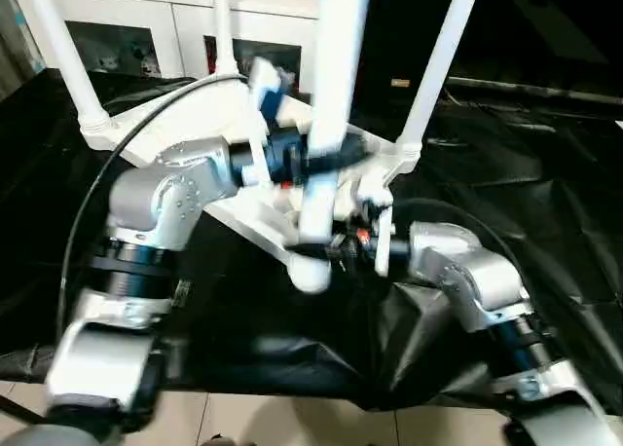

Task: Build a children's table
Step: Pick table leg

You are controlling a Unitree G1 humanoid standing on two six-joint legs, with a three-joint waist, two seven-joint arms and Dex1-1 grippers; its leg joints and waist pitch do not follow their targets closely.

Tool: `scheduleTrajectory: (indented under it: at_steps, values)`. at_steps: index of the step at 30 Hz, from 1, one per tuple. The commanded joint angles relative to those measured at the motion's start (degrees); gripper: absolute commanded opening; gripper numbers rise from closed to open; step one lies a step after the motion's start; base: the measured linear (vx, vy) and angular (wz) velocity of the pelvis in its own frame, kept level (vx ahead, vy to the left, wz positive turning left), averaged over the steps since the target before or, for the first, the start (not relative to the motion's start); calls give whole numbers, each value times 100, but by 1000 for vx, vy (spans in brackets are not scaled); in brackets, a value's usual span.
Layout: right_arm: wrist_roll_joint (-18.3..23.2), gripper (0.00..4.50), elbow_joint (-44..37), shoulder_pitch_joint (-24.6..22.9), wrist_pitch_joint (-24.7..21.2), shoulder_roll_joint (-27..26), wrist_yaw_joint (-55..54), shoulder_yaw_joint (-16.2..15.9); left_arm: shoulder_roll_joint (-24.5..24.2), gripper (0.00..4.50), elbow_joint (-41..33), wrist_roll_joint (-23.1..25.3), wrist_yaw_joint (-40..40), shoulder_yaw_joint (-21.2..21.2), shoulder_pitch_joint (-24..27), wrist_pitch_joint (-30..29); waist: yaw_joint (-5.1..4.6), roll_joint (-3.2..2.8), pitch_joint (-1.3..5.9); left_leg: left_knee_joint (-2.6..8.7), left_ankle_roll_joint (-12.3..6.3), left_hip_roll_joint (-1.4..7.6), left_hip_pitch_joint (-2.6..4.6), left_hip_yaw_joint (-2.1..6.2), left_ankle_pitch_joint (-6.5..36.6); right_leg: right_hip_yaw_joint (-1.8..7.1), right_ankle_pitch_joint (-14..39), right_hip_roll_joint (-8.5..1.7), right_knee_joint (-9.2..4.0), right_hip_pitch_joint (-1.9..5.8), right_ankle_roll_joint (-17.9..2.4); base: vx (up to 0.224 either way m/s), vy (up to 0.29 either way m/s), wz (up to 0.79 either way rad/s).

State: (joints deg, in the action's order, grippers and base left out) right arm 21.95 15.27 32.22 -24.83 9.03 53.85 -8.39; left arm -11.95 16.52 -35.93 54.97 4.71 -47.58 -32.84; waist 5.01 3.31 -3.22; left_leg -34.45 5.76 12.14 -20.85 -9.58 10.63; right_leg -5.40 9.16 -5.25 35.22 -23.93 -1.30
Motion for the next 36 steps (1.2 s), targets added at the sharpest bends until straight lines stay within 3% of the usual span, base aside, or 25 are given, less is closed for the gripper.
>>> scheduleTrajectory:
  at_steps: [1, 2, 3, 4, 5, 6, 8, 10, 11, 14, 15, 17, 18, 20, 21, 22, 26, 30, 34, 36]
  values:
    - [204, 191, 49, 141, 300, -149, -458, 489, 244, 295, 176, -542, -352, 610, -161, 235, -9, -76, 458, 366, 5, 58, 24, -41, 743, 270, 853, -248, -333, 418, -1156, 0, 0, 0]
    - [204, 191, 49, 141, 300, -149, -458, 489, 244, 295, 176, -542, -352, 610, -161, 235, -4, -86, 461, 360, 7, 52, 18, -45, 728, 273, 809, -251, -315, 420, -1181, 0, 0, 0]
    - [312, 191, 59, 155, 455, -317, -788, 751, 371, 295, 345, -775, -467, 904, -168, 349, -6, -85, 463, 369, -11, 51, 20, -39, 720, 269, 797, -239, -317, 423, -1172, 0, 0, 0]
    - [312, 191, 59, 155, 455, -317, -788, 751, 371, 295, 345, -775, -467, 904, -168, 349, -19, -79, 448, 367, -26, 37, 11, -52, 732, 273, 827, -233, -341, 408, -1155, 0, 0, 0]
    - [392, 191, 71, 170, 579, -445, -1074, 965, 433, 295, 526, -946, -545, 1148, -173, 442, -9, -121, 453, 369, -19, 34, 32, -44, 795, 268, 943, -236, -341, 410, -1115, 0, 0, 0]
    - [439, 191, 78, 178, 653, -521, -1252, 1095, 458, 295, 638, -1035, -576, 1285, -173, 502, -15, -110, 451, 377, -5, 34, 36, -41, 839, 262, 1035, -228, -357, 409, -1069, 0, 0, 0]
    - [349, 191, 134, 192, 774, -541, -1493, 1193, 402, 295, 737, -987, -543, 1346, -166, 559, -29, -126, 454, 386, 10, 42, 47, -37, 782, 266, 948, -213, -353, 397, -1034, 0, 0, 0]
    - [-30, 191, 283, 169, 964, -387, -1835, 1197, 10, 295, 854, -347, -309, 995, -91, 811, -38, -136, 451, 401, 45, 34, 72, -36, 785, 269, 856, -203, -333, 410, -999, 0, 0, 0]
    - [-69, 191, 295, 164, 981, -371, -1861, 1193, -29, 295, 865, -277, -288, 955, -83, 844, -37, -137, 442, 411, 41, 39, 73, -29, 803, 267, 910, -207, -362, 403, -953, 0, 0, 0]
    - [-332, 191, 211, -94, 1021, -109, -1925, 1177, -1030, 295, 1217, 1579, 10, -420, 71, 1840, -38, -140, 443, 430, 35, 43, 84, -16, 787, 273, 954, -201, -374, 410, -805, 0, 0, 0]
    - [-347, 191, 131, -184, 988, -49, -1900, 1184, -1316, 295, 1368, 2106, 130, -841, 94, 2222, -34, -151, 426, 450, 35, 48, 101, -8, 857, 283, 1105, -207, -401, 408, -572, 0, 0, 0]
    - [-341, 191, 22, -283, 937, 11, -1865, 1191, -1603, 295, 1539, 2612, 299, -1278, 106, 2618, -48, -171, 438, 445, 122, 53, 104, -19, 827, 299, 1014, -225, -359, 414, -626, 0, 0, 0]
    - [-321, 191, -31, -328, 912, 34, -1845, 1194, -1721, 295, 1672, 2852, 413, -1486, 91, 2819, -44, -178, 453, 436, 141, 59, 97, -15, 742, 298, 803, -231, -328, 417, -756, 0, 0, 0]
    - [-300, 191, -85, -371, 883, 57, -1819, 1194, -1820, 295, 1792, 3037, 563, -1664, 72, 2977, -47, -174, 455, 431, 148, 61, 90, -21, 713, 299, 634, -234, -298, 417, -888, 0, 0, 0]
    - [-294, 191, -170, -454, 867, 129, -1753, 1151, -1925, 295, 2000, 3220, 916, -1885, 36, 3194, -41, -208, 444, 432, 141, 49, 93, -25, 816, 298, 619, -231, -319, 418, -963, 0, 0, 0]
    - [-293, 191, -195, -478, 865, 150, -1734, 1138, -1956, 295, 2065, 3278, 1024, -1954, 25, 3268, -38, -196, 444, 433, 132, 45, 89, -25, 839, 302, 647, -235, -320, 429, -963, 0, 0, 0]
    - [-276, 191, -312, -612, 867, 261, -1733, 1115, -2166, 336, 2746, 3862, 1427, -2489, -148, 3794, -51, -251, 425, 445, 168, 41, 110, -26, 1115, 307, 969, -242, -360, 410, -964, 0, 0, 0]
    - [-280, 191, -453, -711, 784, 312, -1743, 1162, -2239, 375, 3438, 4525, 1148, -2840, -340, 4581, -62, -266, 425, 447, 190, 49, 114, -14, 1279, 305, 1206, -246, -398, 400, -938, 0, 0, 0]
    - [-282, 191, -565, -775, 716, 349, -1746, 1178, -2217, 385, 3738, 4750, 1032, -2989, -430, 4825, -52, -279, 443, 436, 167, 61, 110, -11, 1166, 311, 896, -258, -344, 414, -1051, 0, 0, 0]
    - [-258, 191, -618, -793, 687, 369, -1781, 1172, -2065, 387, 4075, 4926, 600, -3041, -541, 5081, -54, -291, 441, 430, 151, 52, 110, -18, 1182, 308, 878, -249, -352, 408, -1086, 0, 0, 0]
